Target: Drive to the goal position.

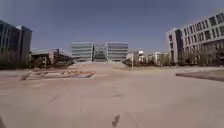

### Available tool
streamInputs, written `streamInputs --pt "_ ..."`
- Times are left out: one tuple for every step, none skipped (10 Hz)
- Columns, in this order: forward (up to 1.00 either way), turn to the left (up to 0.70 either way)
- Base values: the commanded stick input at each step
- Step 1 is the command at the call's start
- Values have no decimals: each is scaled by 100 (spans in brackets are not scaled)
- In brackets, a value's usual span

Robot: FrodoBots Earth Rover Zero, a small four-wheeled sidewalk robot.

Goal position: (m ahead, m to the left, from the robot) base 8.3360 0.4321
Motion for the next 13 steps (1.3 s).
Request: streamInputs --pt "70 0" --pt "70 0" --pt "70 0" --pt "70 0" --pt "70 0" --pt "70 22" --pt "70 34" --pt "70 23" --pt "70 9" --pt "70 3" --pt "70 3" --pt "70 2" --pt "70 2"
